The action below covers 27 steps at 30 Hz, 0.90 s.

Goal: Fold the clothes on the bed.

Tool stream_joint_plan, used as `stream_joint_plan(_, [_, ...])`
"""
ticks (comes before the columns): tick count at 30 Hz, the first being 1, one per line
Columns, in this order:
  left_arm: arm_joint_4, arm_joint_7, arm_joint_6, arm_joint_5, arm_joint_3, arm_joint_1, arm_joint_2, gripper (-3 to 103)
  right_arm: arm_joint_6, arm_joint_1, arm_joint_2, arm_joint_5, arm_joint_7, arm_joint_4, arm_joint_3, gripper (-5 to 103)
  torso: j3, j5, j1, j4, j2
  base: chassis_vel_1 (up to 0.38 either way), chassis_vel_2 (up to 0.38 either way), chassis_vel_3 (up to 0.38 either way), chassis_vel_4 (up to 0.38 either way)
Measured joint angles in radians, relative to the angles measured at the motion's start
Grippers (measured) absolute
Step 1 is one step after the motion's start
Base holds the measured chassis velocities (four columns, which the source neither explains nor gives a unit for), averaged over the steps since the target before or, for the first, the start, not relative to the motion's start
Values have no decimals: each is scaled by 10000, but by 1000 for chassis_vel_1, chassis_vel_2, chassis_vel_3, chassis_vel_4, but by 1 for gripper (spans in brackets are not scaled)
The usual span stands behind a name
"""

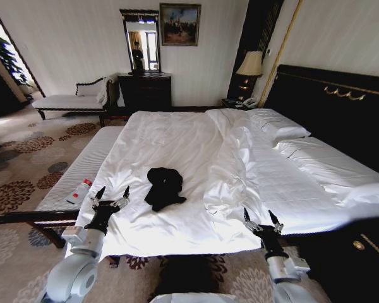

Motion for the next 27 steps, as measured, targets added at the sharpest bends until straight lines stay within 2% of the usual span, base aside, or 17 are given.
stream_joint_plan(3, [51, -5, 13, 24, 110, -55, 4, 100, -838, 561, -543, 974, 257, 84, 48, 100, 0, 13, -1, 1, 0, 0, 0, 0, 0])
stream_joint_plan(6, [58, -5, 22, 27, 130, -75, 5, 100, -975, 760, -669, 1121, 306, 14, 47, 100, 0, 17, 0, 2, 0, 0, 0, 0, 0])
stream_joint_plan(8, [107, -32, 46, 54, 149, -115, 7, 100, -1219, 1353, -1038, 1718, 384, -368, -79, 100, 1, 16, 2, -3, -2, -61, -62, 20, 36])
stream_joint_plan(9, [107, -32, 46, 54, 149, -115, 7, 100, -1219, 1353, -1038, 1718, 384, -368, -79, 100, 1, 16, 2, -3, -2, -65, -62, 14, 35])
stream_joint_plan(13, [210, -209, 87, 194, 149, -135, 59, 100, -1463, 2849, -1940, 3261, 488, -1275, -658, 100, 2, 5, 3, 4, -3, -16, -6, 4, 9])
stream_joint_plan(14, [210, -209, 87, 194, 149, -135, 59, 100, -1463, 2849, -1940, 3261, 488, -1275, -658, 100, 2, 5, 3, 4, -3, 0, 0, 0, 0])
stream_joint_plan(18, [209, -407, 173, 198, 151, -134, 52, 100, -1709, 3681, -2776, 3771, 681, -1569, -1079, 100, 1, 7, 2, 2, -2, 0, 0, 0, 0])
stream_joint_plan(22, [206, -425, 196, 198, 110, -130, 41, 100, -1802, 4096, -3153, 3612, 852, -2098, -1486, 100, 1, 11, 2, -1, -2, 0, 0, 0, 0])
stream_joint_plan(27, [245, -475, 206, 195, 45, -138, -40, 100, -2103, 4527, -3227, 3880, 1256, -2568, -1886, 100, 1, 8, 3, 0, -3, 0, 0, 0, 0])
